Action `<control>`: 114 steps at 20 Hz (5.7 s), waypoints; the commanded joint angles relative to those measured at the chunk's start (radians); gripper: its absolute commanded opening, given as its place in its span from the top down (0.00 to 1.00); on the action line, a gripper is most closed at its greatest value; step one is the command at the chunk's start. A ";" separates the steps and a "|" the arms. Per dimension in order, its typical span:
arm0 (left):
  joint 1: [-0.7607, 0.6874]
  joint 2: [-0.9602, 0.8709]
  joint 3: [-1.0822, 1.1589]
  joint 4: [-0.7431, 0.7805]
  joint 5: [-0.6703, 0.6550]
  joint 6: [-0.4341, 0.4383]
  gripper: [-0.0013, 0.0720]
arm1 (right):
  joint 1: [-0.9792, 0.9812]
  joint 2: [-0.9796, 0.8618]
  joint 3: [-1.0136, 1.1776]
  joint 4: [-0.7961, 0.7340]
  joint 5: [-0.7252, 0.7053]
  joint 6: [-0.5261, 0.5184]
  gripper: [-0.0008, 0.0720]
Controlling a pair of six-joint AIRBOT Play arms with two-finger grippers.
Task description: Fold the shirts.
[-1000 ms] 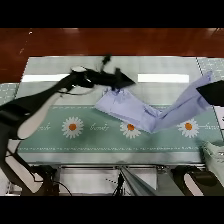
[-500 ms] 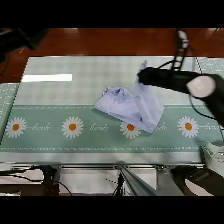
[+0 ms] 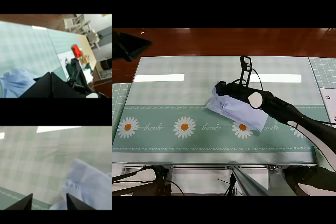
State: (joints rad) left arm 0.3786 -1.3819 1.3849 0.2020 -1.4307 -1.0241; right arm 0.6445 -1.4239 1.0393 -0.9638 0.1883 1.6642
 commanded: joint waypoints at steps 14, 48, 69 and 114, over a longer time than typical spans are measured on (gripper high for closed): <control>-0.007 0.003 -0.054 0.152 0.031 -0.021 0.95 | -1.019 0.457 -0.336 -0.175 1.018 -0.106 0.26; -0.034 -0.003 -0.054 0.270 0.300 -0.024 0.95 | -1.388 0.777 0.058 -0.417 1.246 -0.122 0.94; 0.002 -0.160 -0.053 0.270 0.752 -0.008 0.95 | -1.860 0.780 0.084 -1.238 1.526 -0.079 0.93; -0.892 -0.051 0.151 1.578 0.039 -0.597 0.00 | -0.463 0.337 0.085 -0.774 0.992 -0.198 0.19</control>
State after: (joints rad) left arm -0.5133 -1.4250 1.5356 1.7767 -1.3899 -1.6196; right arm 0.1799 -1.0863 1.1240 -1.7363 1.1801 1.4654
